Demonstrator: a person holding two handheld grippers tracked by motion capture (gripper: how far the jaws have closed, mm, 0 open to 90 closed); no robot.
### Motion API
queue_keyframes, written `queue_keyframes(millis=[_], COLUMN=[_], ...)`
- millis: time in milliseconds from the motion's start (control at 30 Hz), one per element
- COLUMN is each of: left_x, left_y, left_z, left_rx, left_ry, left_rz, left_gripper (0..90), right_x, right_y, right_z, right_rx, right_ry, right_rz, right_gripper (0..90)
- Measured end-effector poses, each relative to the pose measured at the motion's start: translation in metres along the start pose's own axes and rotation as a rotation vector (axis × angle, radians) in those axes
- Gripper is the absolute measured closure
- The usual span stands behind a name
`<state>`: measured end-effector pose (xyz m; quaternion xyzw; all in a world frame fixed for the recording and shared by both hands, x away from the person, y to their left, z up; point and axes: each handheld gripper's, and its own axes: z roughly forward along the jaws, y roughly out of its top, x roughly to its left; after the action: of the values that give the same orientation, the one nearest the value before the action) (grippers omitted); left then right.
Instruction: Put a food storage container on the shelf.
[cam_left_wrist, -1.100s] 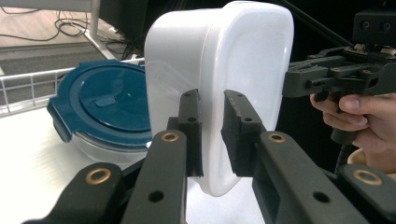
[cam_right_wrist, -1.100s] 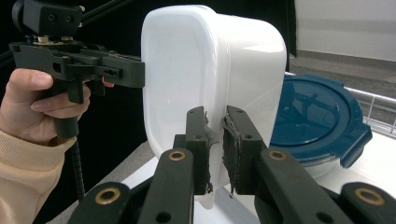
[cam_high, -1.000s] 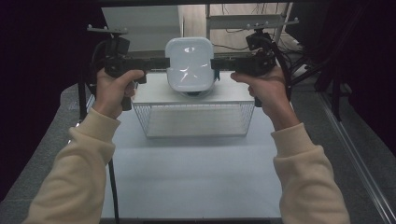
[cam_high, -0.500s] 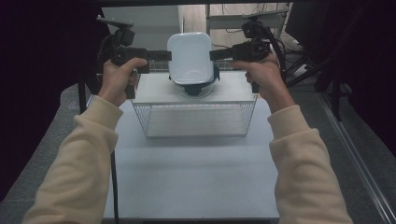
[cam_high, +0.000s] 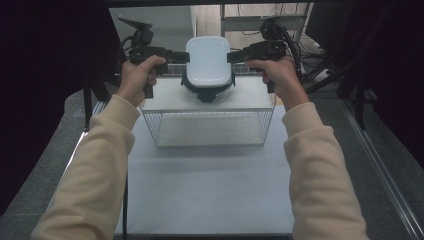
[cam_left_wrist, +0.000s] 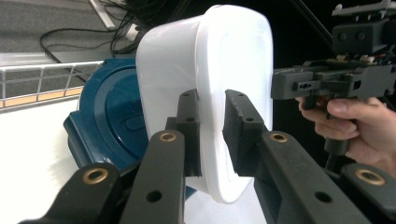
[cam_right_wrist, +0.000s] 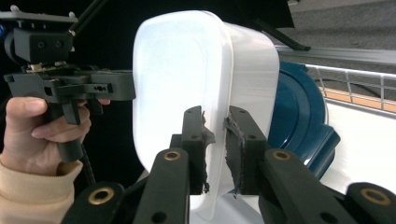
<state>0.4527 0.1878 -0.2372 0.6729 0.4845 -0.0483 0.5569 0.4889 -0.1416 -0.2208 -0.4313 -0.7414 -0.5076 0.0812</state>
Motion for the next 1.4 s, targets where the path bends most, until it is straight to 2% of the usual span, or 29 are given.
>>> queue_keyframes(millis=[200,400,600,667,767,867,933,1000,1100,1300,1400], left_x=[0.017,0.03,0.036,0.039,0.042,0.042,0.041,0.038,0.031,0.015,0.01], left_y=[0.006,0.007,0.008,0.007,0.005,0.005,0.004,0.003,0.002,-0.008,-0.019], left_z=[0.008,0.017,0.022,0.024,0.025,0.026,0.027,0.026,0.02,0.001,-0.01], left_rx=[-0.016,-0.039,-0.043,-0.04,-0.053,-0.053,-0.058,-0.079,-0.113,-0.117,-0.106], left_ry=[-0.042,-0.049,-0.048,-0.043,-0.065,-0.065,-0.057,-0.029,0.012,0.094,0.111], left_rz=[-0.098,-0.157,-0.187,-0.191,-0.2,-0.195,-0.183,-0.163,-0.11,0.029,0.069], left_gripper=[75.6,74.1,72.8,71.5,71.1,69.6,64.3,55.2,43.6,34.8,32.4], right_x=[-0.016,-0.027,-0.038,-0.04,-0.041,-0.041,-0.04,-0.035,-0.025,-0.003,0.001], right_y=[0.007,0.009,0.009,0.009,0.008,0.007,0.007,0.006,0.003,-0.004,-0.016], right_z=[0.007,0.015,0.02,0.022,0.023,0.023,0.023,0.023,0.02,-0.001,-0.013], right_rx=[-0.002,-0.023,-0.044,-0.046,-0.055,-0.065,-0.074,-0.082,-0.104,-0.114,-0.101], right_ry=[0.034,0.051,0.07,0.056,0.061,0.064,0.054,0.019,-0.009,-0.072,-0.08], right_rz=[0.087,0.162,0.221,0.22,0.227,0.223,0.205,0.175,0.107,-0.064,-0.123], right_gripper=[74.1,71.4,70.2,70.2,70.1,69.8,65.6,53.9,42.5,32.7,30.5])
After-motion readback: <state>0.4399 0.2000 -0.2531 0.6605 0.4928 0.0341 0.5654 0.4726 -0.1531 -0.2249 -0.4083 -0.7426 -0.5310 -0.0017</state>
